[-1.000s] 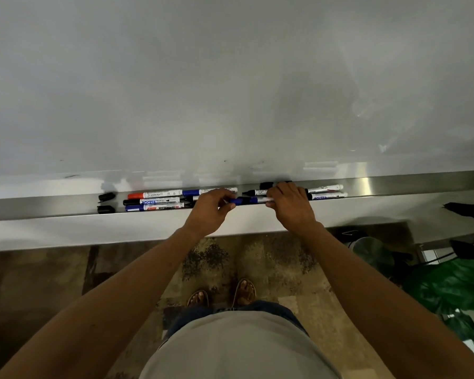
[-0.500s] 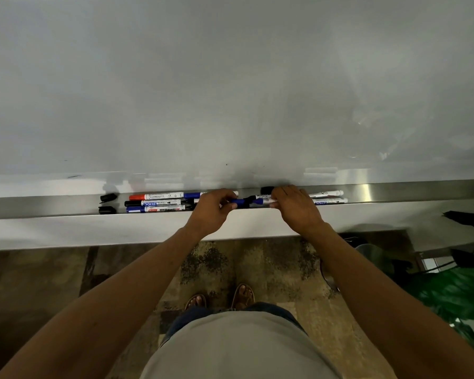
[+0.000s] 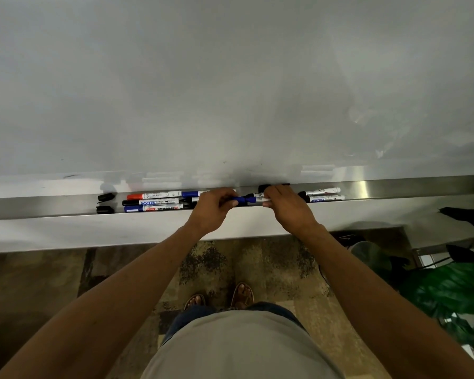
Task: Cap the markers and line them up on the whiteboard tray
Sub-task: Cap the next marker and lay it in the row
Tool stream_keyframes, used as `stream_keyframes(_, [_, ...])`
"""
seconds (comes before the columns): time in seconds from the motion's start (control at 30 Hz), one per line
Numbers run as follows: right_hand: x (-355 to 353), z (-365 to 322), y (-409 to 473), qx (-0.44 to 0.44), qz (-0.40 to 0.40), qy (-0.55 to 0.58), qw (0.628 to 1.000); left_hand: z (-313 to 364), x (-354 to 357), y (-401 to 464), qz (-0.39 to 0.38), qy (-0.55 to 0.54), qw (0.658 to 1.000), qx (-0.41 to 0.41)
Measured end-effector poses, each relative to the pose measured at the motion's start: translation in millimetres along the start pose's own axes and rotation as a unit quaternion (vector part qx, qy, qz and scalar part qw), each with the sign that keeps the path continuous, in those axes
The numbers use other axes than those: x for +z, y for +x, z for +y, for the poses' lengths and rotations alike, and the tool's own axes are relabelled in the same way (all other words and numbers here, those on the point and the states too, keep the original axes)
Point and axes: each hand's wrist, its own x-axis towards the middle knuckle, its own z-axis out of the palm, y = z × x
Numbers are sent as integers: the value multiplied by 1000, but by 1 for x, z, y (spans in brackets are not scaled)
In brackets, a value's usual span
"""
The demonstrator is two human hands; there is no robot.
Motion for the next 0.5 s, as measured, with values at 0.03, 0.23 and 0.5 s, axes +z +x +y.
stream_keyframes(0.03, [0,-3,1,0,-2,-2,1000,2,1,-1,-1,9,1000,9])
stream_keyframes(0.23, [-1,-15,1,8,-25,28,999,5,-2,-2,2,20,1000,16])
stream_keyframes(0.5, [-13,-37,-3,155,-114,110,975,22,6,-19,-12,-57,995,85])
